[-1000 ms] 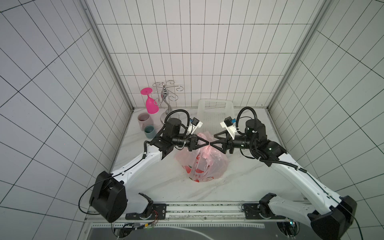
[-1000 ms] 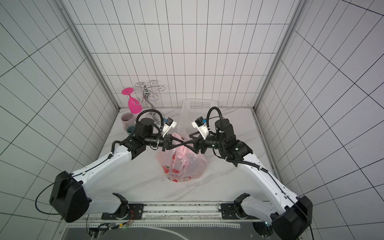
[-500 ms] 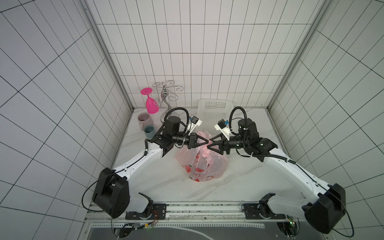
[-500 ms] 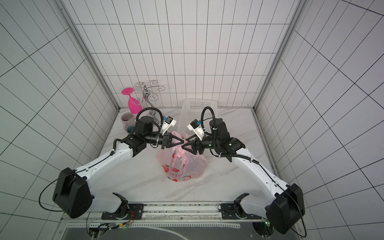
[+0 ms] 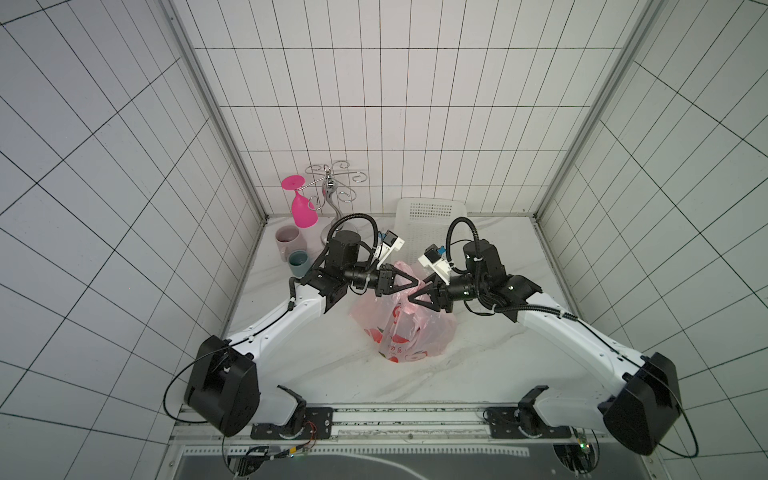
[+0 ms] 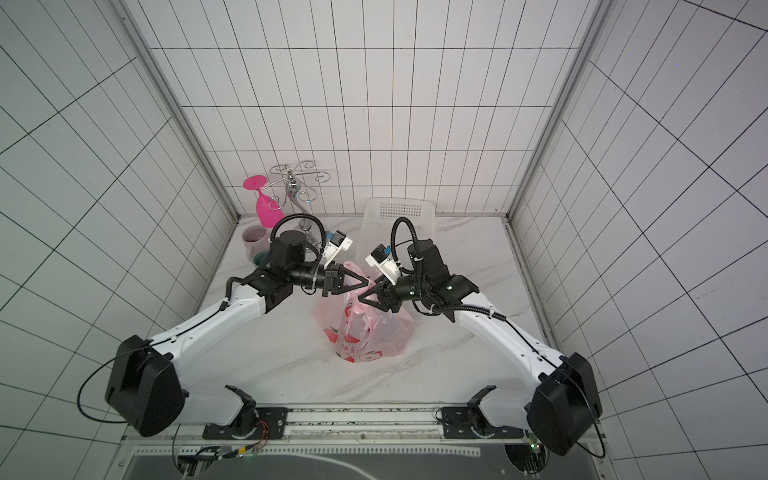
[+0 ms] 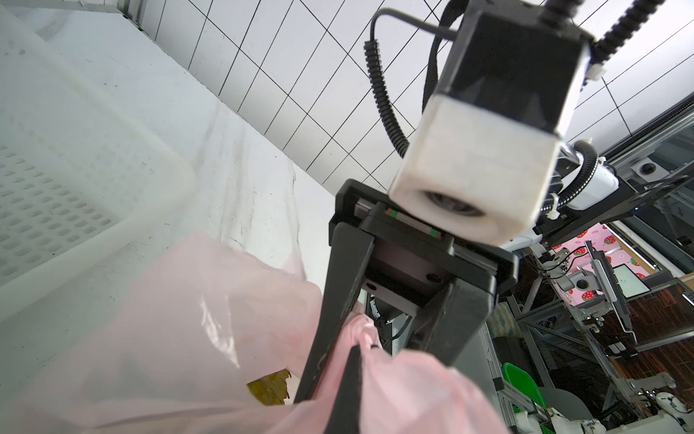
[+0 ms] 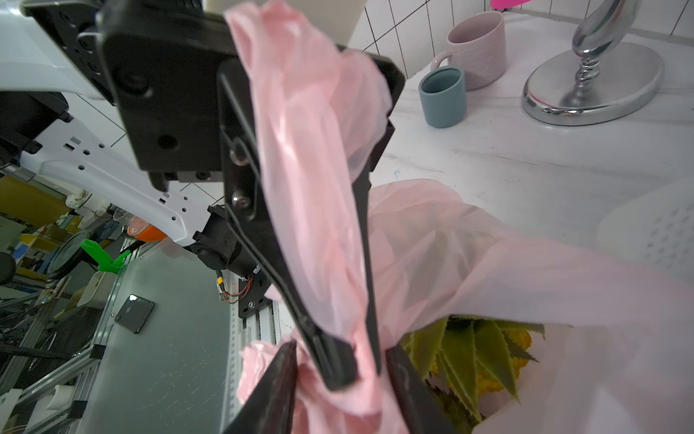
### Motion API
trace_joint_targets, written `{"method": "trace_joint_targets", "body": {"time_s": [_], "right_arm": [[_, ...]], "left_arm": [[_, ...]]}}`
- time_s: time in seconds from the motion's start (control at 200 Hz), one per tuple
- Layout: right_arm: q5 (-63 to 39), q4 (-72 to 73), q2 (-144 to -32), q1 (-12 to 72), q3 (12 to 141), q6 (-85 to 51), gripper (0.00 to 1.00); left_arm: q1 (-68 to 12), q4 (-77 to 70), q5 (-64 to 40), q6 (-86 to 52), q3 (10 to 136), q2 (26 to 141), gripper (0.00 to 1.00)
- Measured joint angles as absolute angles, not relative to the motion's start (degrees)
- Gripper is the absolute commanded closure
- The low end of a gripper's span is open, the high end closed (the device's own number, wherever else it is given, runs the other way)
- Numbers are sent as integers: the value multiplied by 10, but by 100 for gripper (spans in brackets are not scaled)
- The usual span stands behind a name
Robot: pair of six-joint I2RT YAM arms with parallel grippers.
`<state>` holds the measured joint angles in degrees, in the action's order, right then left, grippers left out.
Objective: Place the pineapple into a plastic bag & tie a knot
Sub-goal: Cross the plastic bag at the center of the board.
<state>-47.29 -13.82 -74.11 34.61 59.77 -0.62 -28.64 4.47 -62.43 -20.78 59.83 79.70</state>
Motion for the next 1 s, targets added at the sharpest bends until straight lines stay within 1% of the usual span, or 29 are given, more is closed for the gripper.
{"method": "trace_joint_targets", "body": {"time_s": [0.08, 0.095, 0.14, 0.175, 0.225, 0.295, 0.385, 0.57, 0.695, 0.86, 0.919, 0.949, 0.999], "right_arm": [[-468, -140, -747, 349, 598, -9, 92], [-466, -140, -748, 350, 598, -4, 94], [-462, -139, -748, 350, 599, -6, 100], [-457, -139, -748, 350, 599, -8, 100], [-449, -140, -747, 350, 599, -8, 100], [-442, -140, -746, 345, 599, -10, 100], [-442, -140, -738, 335, 599, -13, 100], [-451, -140, -709, 306, 599, -23, 100], [-460, -135, -700, 300, 599, -33, 100], [-471, -133, -700, 300, 599, -46, 100], [-474, -133, -700, 300, 599, -50, 100], [-474, -132, -700, 300, 599, -51, 100], [-474, -131, -700, 300, 599, -52, 100]], "left_arm": [[-286, 45, -625, -209, 598, 797, 100], [-286, 45, -624, -210, 598, 797, 98], [-286, 46, -624, -210, 598, 797, 85], [-286, 45, -622, -209, 598, 797, 77], [-286, 49, -618, -207, 600, 797, 71], [-286, 54, -613, -201, 600, 795, 64], [-286, 63, -600, -195, 599, 789, 60], [-284, 80, -561, -172, 578, 744, 56], [-289, 111, -521, -144, 571, 720, 55], [-334, 177, -434, -86, 574, 716, 56], [-352, 198, -403, -69, 578, 718, 59], [-359, 206, -390, -61, 580, 720, 62], [-364, 215, -372, -55, 580, 721, 72]]}}
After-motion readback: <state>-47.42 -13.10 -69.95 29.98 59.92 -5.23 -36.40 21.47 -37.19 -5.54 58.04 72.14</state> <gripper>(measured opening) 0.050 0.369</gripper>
